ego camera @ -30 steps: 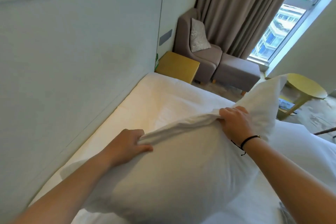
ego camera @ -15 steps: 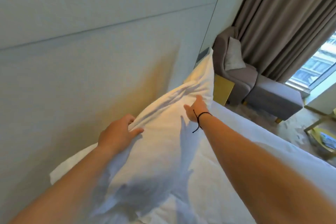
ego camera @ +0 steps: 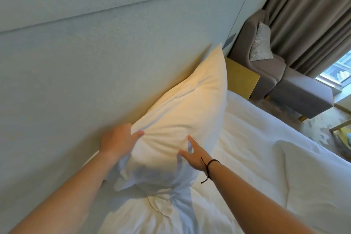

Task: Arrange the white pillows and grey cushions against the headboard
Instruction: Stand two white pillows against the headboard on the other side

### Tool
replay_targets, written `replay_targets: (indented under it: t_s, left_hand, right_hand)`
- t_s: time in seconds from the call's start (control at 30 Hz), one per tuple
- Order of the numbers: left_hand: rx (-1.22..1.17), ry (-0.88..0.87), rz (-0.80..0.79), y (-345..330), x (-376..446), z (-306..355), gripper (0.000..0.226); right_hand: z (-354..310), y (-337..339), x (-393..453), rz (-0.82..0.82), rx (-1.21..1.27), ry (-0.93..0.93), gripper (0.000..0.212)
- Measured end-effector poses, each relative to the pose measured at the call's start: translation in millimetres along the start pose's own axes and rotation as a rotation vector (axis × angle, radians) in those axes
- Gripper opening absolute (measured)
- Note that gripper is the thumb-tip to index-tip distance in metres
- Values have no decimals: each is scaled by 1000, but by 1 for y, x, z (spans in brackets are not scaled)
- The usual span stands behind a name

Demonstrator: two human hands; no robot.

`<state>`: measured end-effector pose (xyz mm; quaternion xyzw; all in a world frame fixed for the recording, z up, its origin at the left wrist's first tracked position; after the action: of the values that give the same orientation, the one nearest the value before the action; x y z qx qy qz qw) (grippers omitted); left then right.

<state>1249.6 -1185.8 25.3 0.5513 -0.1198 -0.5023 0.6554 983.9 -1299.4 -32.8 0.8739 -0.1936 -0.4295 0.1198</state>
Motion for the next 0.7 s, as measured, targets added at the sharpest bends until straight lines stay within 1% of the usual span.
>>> replay_targets:
  t_s: [0.07, 0.1, 0.17, 0.23, 0.27, 0.37, 0.4, 0.47, 0.5, 0.57, 0.63, 0.7]
  left_hand:
    - [120, 38, 177, 31, -8, 0, 46]
    - [155, 54, 241, 40, -13, 4, 43]
    - [199, 65, 290, 42, -22, 18, 36]
    - [236, 30, 324, 35, -29, 39, 30]
    - [268, 10, 337, 30, -33, 49, 31]
    - [299, -81, 357, 12, -40, 84, 61]
    - [296, -126, 353, 3, -42, 100, 66]
    - [308, -241, 300, -25, -48, 139, 67]
    - [316, -314, 249, -45, -51, 162, 65]
    - [324, -433, 90, -95, -60, 205, 59]
    - [293, -477, -90, -153, -71, 237, 57]
    - [284, -488, -207, -208, -86, 264, 59]
  right_hand:
    - [4, -2, -5, -7, -1, 1, 79]
    - [8, -6, -8, -17, 0, -3, 79]
    - [22, -17, -14, -51, -6, -11, 79]
    - [42, -28, -22, -81, -2, -26, 80]
    - [55, -32, -27, -89, 3, -41, 81]
    - [104, -36, -47, -71, 97, -107, 81]
    - [121, -35, -57, -55, 142, -128, 80]
    - [154, -30, -77, -15, 220, -160, 79]
    - [171, -26, -89, 3, 257, -172, 79]
    - [207, -19, -114, 55, 344, -198, 77]
    - [247, -14, -141, 113, 438, -239, 75]
    - [293, -9, -169, 183, 507, -289, 73]
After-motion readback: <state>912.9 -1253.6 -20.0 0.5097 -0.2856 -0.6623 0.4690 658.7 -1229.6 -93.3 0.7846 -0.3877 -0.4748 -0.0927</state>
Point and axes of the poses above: each hand's wrist, its own x-axis towards the middle knuckle, its own y-axis out of the back of the hand, z = x × y, the point moved 10 cm from there along x, towards the middle knuckle, and after that the axes turned 15 degrees about -z, right-handed, at the moved point
